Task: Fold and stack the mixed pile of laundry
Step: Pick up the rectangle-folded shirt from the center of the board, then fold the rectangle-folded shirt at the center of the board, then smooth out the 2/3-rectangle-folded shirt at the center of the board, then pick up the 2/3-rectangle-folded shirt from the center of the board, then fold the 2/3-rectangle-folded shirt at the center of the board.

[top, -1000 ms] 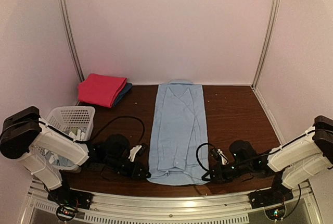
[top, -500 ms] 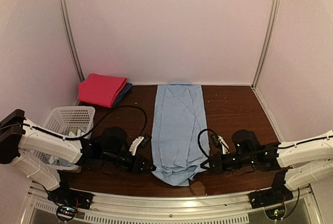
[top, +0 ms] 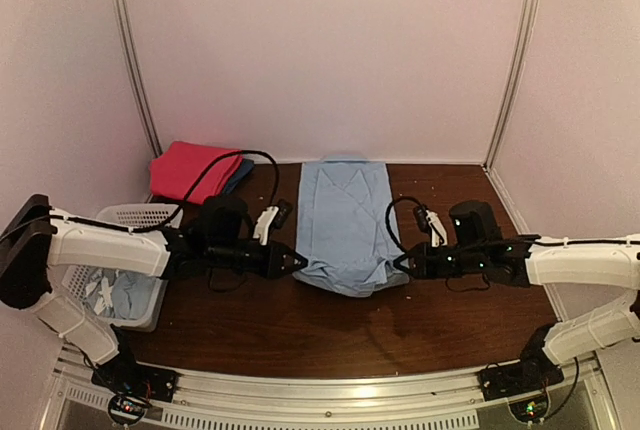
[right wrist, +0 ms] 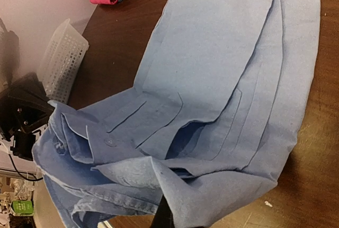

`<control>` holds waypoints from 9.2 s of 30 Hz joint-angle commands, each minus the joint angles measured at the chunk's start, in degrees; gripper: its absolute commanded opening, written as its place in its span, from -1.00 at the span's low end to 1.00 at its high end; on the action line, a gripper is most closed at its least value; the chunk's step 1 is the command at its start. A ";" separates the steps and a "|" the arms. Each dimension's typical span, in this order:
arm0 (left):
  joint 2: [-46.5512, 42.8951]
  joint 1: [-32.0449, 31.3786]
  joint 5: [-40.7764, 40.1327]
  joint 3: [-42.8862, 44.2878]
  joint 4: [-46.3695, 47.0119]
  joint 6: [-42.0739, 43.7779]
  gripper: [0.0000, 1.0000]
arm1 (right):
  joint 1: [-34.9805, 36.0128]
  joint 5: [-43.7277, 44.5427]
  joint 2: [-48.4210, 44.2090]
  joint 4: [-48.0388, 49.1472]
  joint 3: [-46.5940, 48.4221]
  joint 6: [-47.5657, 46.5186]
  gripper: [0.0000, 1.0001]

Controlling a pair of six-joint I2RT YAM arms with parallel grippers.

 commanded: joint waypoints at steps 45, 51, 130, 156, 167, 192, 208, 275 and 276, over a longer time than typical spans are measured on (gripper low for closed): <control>31.16 21.94 -7.90 46.95 -18.70 17.19 0.29 | -25.59 -10.99 35.32 -4.67 43.94 -18.12 0.33; 22.15 18.39 5.45 33.44 -12.37 17.59 0.60 | -22.92 -21.42 26.68 1.26 31.34 -13.00 0.35; 42.08 10.16 14.34 22.21 17.38 -3.19 0.83 | -17.43 -31.55 51.41 41.63 17.03 9.25 0.53; 50.94 13.94 14.70 42.36 2.21 5.53 0.77 | -20.39 -31.74 61.46 26.87 36.16 1.85 -0.53; 38.43 10.78 11.83 23.51 6.81 6.44 0.75 | -17.88 -29.97 51.28 25.47 23.71 -0.27 -0.59; 8.51 -21.60 -41.72 2.58 0.77 64.20 0.74 | -10.80 -25.87 48.32 -11.84 43.10 -27.44 -0.58; 29.23 -25.50 -54.46 11.91 9.14 81.04 -0.03 | -9.95 -23.52 59.94 -16.74 45.72 -32.86 -0.77; 24.53 -10.66 -0.06 42.80 -56.48 66.43 -1.00 | -11.96 -25.33 62.20 -19.57 55.49 -32.97 -0.34; 23.92 -11.69 0.80 41.63 -56.57 65.71 -1.00 | -11.14 -25.40 60.36 -18.42 52.31 -32.69 -0.34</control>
